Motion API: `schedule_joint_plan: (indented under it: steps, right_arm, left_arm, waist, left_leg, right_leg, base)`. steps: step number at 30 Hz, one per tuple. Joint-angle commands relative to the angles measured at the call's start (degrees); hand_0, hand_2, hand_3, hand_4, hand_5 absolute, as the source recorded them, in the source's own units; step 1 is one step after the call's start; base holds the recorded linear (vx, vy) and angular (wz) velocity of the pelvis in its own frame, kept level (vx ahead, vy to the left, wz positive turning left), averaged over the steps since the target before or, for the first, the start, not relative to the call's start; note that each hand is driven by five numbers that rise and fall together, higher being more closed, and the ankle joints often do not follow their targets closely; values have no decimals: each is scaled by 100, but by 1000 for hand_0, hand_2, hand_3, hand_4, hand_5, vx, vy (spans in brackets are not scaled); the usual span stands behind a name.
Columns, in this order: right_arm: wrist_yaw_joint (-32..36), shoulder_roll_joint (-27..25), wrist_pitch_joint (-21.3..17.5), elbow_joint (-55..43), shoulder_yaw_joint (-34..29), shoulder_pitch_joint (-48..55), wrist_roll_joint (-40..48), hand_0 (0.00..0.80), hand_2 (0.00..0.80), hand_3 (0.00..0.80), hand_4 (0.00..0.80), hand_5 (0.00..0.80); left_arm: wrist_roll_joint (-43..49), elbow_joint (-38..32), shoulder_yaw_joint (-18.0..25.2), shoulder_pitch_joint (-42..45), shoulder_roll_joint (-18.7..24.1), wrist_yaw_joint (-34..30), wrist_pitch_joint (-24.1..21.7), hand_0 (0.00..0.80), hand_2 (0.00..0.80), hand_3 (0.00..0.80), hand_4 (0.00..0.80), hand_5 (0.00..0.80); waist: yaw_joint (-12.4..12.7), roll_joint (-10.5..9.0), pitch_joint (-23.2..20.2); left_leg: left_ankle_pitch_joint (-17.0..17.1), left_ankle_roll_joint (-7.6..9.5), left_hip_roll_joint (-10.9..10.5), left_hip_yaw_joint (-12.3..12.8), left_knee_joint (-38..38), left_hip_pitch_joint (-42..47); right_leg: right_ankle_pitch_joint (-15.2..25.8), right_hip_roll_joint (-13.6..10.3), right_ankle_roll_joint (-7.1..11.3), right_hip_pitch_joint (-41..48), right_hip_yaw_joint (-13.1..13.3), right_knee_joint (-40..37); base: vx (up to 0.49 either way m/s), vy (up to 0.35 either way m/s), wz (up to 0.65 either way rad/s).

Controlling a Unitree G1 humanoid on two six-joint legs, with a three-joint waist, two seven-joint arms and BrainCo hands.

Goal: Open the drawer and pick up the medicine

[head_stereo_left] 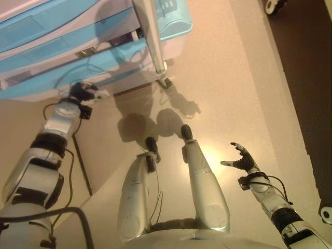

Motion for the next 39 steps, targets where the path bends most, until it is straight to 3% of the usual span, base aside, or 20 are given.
schedule_joint_plan:
  steps: [1,6,10,14,17,20,23,26,34,39]
  right_arm:
    - [-61,-1,-260,-196,207,404,98,0,0,0,0,0]
    - [-95,52,-285,-238,289,391,104,0,0,0,0,0]
    - [-148,161,-241,-324,274,397,47,0,0,0,0,0]
    - [-31,278,-298,-250,86,444,14,0,0,0,0,0]
    - [440,443,-368,-23,-206,553,304,0,0,0,0,0]
    - [960,615,-345,261,-381,623,669,0,0,0,0,0]
    - [1394,783,-227,572,-534,694,1013,0,0,0,0,0]
    - [1688,947,-141,960,-689,808,1120,0,0,0,0,0]
    - [1724,1374,-119,1926,-752,902,477,0,0,0,0,0]
    - [1495,1565,-197,2414,-784,822,271,0,0,0,0,0]
  left_arm:
    - [93,283,548,-609,740,959,-649,0,0,0,0,0]
    - [257,356,572,-671,727,1118,-804,0,0,0,0,0]
    - [-771,-15,627,-261,430,-259,-969,0,0,0,0,0]
    - [-1696,-874,822,611,41,-1112,-1297,0,0,0,0,0]
    - [-2289,-1636,1221,1962,-739,-1801,-1557,0,0,0,0,0]
    - [-1926,-1814,1320,2947,-1429,-2174,-1684,0,0,0,0,0]
    - [-1372,-1586,1182,3677,-1850,-2295,-1825,0,0,0,0,0]
    - [-641,-909,976,4220,-2213,-2301,-2070,0,0,0,0,0]
    - [21,1113,1184,4869,-2934,-2002,-2399,0,0,0,0,0]
    - [13,1716,1283,5053,-3116,-2047,-2249,0,0,0,0,0]
  waist:
    - [-163,-117,-259]
    - [-163,-143,-311]
    - [-121,-164,-321]
    - [-3,-85,-337]
    - [207,-16,-481]
    - [422,2,-714]
    - [619,-5,-1061]
    - [790,18,-1473]
    - [1029,-114,-2367]
    - [1154,-165,-2604]
  left_leg:
    - [-657,394,-287,-12,287,60]
    - [-638,368,-302,0,219,58]
    - [-424,379,-336,66,-16,131]
    - [-371,363,-416,9,-306,472]
    - [-298,317,-570,-166,-631,907]
    - [-169,262,-700,-362,-958,1281]
    - [27,195,-787,-575,-1419,1715]
    - [163,136,-789,-745,-1897,2202]
    - [301,59,-657,-938,-2764,3195]
    - [370,24,-589,-997,-3115,3521]
  right_leg:
    - [10,70,-27,234,-242,-271]
    - [49,96,-27,236,-193,-377]
    - [250,83,-14,299,-169,-591]
    - [291,40,54,587,-175,-799]
    - [324,-97,114,1097,-258,-1162]
    - [333,-221,127,1620,-390,-1517]
    - [346,-311,133,2177,-528,-1904]
    - [334,-325,114,2773,-705,-2284]
    - [295,-235,56,3797,-1053,-2915]
    - [316,-190,60,4124,-1195,-3186]
  base:
    - [0,0,0]
    - [-4,13,-6]
    - [-84,-25,0]
    - [9,-5,1]
    - [56,-47,5]
    - [61,-60,17]
    - [97,-63,25]
    - [108,-53,29]
    - [74,-51,23]
    - [-17,-47,22]
